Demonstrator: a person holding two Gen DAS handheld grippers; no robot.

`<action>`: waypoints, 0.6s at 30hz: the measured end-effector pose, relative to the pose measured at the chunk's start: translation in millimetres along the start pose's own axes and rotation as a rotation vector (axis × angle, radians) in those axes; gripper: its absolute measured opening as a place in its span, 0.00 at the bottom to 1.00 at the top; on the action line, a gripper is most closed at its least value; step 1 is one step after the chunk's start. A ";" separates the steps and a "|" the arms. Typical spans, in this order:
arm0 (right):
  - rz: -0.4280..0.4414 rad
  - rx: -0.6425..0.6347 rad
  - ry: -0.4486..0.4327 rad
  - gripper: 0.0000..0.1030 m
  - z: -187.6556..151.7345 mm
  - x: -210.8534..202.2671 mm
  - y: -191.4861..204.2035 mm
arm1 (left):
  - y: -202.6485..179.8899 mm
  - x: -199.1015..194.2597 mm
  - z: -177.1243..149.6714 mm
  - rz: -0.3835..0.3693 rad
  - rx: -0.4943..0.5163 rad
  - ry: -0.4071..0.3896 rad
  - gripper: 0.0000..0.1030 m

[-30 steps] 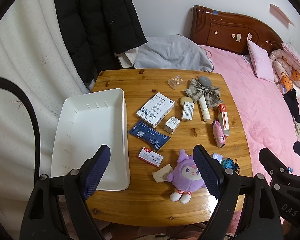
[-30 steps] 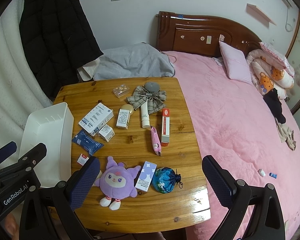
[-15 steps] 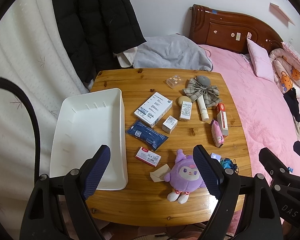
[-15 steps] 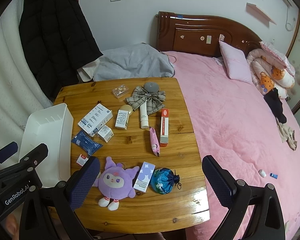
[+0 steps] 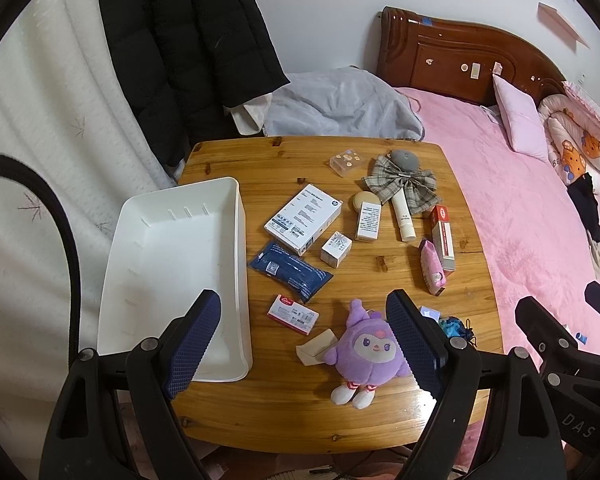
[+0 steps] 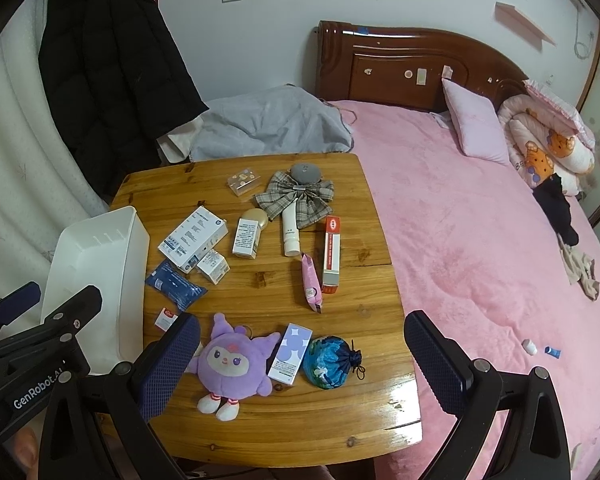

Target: Organize objects

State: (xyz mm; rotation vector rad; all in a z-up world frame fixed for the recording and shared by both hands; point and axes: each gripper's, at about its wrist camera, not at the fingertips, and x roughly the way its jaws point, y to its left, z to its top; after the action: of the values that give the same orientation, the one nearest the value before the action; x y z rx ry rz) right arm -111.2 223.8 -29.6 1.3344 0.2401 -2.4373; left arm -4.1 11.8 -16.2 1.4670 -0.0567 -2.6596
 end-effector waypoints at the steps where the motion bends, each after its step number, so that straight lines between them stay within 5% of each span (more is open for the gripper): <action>1: 0.004 0.002 0.000 0.99 0.2 0.4 -1.0 | -1.9 0.4 0.2 0.000 0.000 0.001 0.85; 18: 0.041 0.033 -0.007 0.99 -3.7 8.7 -27.9 | -24.5 12.8 8.8 -0.029 -0.002 0.031 0.85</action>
State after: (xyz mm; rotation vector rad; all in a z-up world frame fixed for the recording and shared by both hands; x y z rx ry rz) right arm -123.3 248.9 -39.4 1.3314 0.1699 -2.4210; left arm -20.1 34.6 -24.3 1.5201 -0.0310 -2.6577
